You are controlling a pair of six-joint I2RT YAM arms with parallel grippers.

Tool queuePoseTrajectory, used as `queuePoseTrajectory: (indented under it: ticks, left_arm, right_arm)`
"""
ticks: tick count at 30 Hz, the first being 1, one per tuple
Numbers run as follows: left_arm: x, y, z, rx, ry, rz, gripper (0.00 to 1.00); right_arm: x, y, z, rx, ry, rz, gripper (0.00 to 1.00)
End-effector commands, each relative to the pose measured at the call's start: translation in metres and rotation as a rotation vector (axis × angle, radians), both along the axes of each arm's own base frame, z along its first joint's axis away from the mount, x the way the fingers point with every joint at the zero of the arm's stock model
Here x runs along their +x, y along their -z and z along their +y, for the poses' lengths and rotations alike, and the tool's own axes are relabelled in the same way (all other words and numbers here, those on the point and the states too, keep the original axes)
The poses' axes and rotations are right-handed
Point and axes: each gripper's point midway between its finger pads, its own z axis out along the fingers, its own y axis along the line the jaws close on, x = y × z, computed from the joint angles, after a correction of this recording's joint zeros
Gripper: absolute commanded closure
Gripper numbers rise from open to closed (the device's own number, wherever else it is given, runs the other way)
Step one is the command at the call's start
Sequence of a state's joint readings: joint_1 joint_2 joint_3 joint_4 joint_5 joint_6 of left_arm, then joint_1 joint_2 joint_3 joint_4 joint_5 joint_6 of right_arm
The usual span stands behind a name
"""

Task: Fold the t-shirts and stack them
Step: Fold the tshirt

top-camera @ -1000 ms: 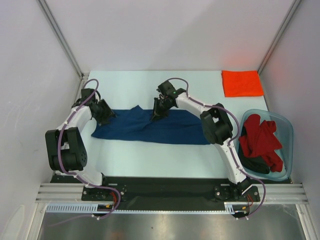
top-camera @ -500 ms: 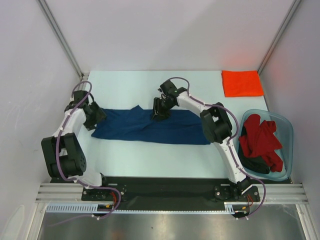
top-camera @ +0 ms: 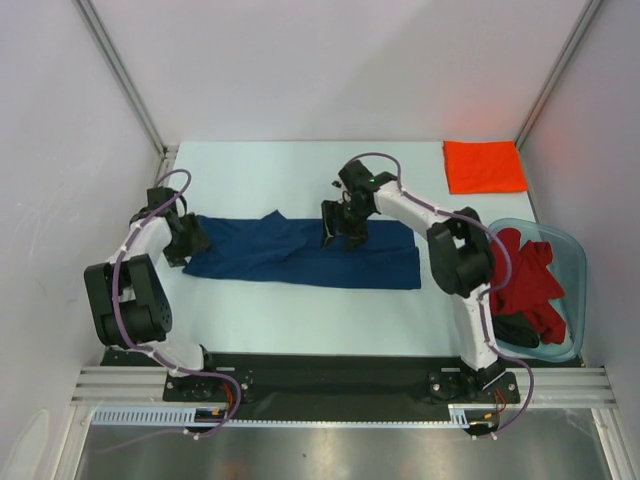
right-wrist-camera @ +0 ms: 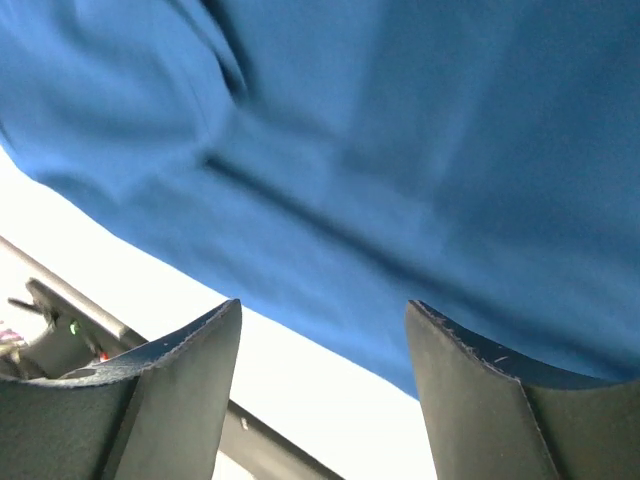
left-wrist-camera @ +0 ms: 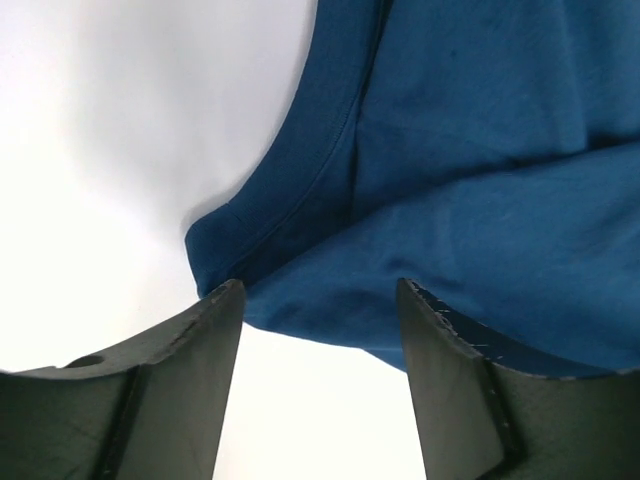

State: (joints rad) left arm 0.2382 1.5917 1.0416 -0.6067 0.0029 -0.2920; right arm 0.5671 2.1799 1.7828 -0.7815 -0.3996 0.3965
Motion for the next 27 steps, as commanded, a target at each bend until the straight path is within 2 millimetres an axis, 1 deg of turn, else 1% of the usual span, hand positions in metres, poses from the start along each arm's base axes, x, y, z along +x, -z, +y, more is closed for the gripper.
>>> queuePoseTrajectory:
  ticks: [1, 2, 3, 4, 5, 6, 8, 9, 10, 11, 12, 13, 14, 15, 16, 17, 18, 19, 20, 22, 24, 26, 27]
  left_arm:
    - [0.002, 0.004, 0.014, 0.074, 0.046, 0.007, 0.34]
    - [0.001, 0.005, 0.016, 0.083, 0.050, 0.016, 0.35]
    - [0.001, 0.011, 0.017, 0.085, 0.051, 0.034, 0.37]
    - [-0.002, 0.014, 0.018, 0.089, 0.045, 0.053, 0.41]
    - [-0.003, 0.016, 0.018, 0.086, 0.037, 0.066, 0.44]
    - [-0.005, 0.017, 0.017, 0.081, 0.027, 0.073, 0.48]
    - [-0.011, 0.022, 0.013, 0.056, 0.000, 0.093, 0.53]
    - [-0.017, 0.027, 0.011, 0.045, -0.009, 0.108, 0.60]
    - [-0.019, 0.026, 0.010, 0.042, -0.020, 0.099, 0.63]
    - [-0.022, 0.027, 0.009, 0.044, -0.026, 0.099, 0.67]
    - [-0.029, 0.031, 0.007, 0.041, -0.032, 0.109, 0.77]
    - [-0.031, 0.031, 0.008, 0.041, -0.046, 0.104, 0.81]
    - [-0.034, 0.030, 0.011, 0.064, -0.062, 0.103, 0.84]
    - [-0.038, 0.031, 0.012, 0.074, -0.073, 0.111, 0.87]
    - [-0.039, 0.031, 0.015, 0.086, -0.094, 0.111, 0.88]
    - [-0.041, 0.031, 0.017, 0.096, -0.106, 0.116, 0.90]
    - [-0.042, 0.030, 0.021, 0.119, -0.121, 0.119, 0.91]
    - [-0.046, 0.030, 0.024, 0.130, -0.141, 0.135, 0.91]
    - [-0.047, 0.030, 0.026, 0.142, -0.151, 0.142, 0.91]
    - [-0.050, 0.035, 0.031, 0.158, -0.158, 0.162, 0.91]
    - [-0.052, 0.039, 0.035, 0.175, -0.158, 0.187, 0.90]
    - [-0.051, 0.039, 0.039, 0.182, -0.171, 0.186, 0.88]
    - [-0.048, 0.037, 0.040, 0.179, -0.171, 0.175, 0.79]
  right_arm:
    - [-0.003, -0.033, -0.032, 0.010, 0.014, -0.073, 0.28]
    - [-0.010, -0.024, -0.039, 0.006, 0.022, -0.048, 0.27]
    - [-0.014, -0.028, -0.043, 0.016, 0.028, -0.048, 0.27]
    - [-0.017, -0.024, -0.048, 0.012, 0.027, -0.039, 0.28]
    - [-0.026, -0.016, -0.053, -0.002, 0.028, -0.017, 0.29]
    - [-0.028, -0.017, -0.057, -0.011, 0.031, -0.024, 0.29]
    - [-0.030, -0.012, -0.062, -0.019, 0.041, -0.025, 0.31]
    - [-0.035, -0.006, -0.067, -0.033, 0.052, -0.009, 0.32]
    - [-0.037, -0.005, -0.070, -0.031, 0.063, -0.007, 0.33]
    - [-0.033, -0.004, -0.075, -0.023, 0.087, -0.008, 0.35]
    - [-0.039, 0.004, -0.080, -0.031, 0.101, 0.016, 0.37]
    - [-0.037, 0.006, -0.083, -0.028, 0.115, 0.011, 0.40]
    - [-0.038, 0.010, -0.087, -0.029, 0.130, 0.023, 0.50]
    - [-0.038, 0.015, -0.093, -0.028, 0.159, 0.046, 0.55]
    - [-0.043, 0.023, -0.099, -0.039, 0.175, 0.069, 0.60]
    - [-0.045, 0.028, -0.103, -0.041, 0.191, 0.080, 0.69]
    - [-0.044, 0.032, -0.109, -0.045, 0.213, 0.087, 0.71]
    - [-0.050, 0.039, -0.114, -0.054, 0.238, 0.115, 0.72]
    - [-0.051, 0.041, -0.116, -0.055, 0.252, 0.118, 0.74]
    - [-0.054, 0.050, -0.127, -0.065, 0.298, 0.146, 0.76]
    - [-0.055, 0.051, -0.130, -0.052, 0.306, 0.156, 0.75]
    - [-0.056, 0.054, -0.136, -0.070, 0.308, 0.155, 0.74]
    - [-0.057, 0.055, -0.136, -0.074, 0.303, 0.154, 0.74]
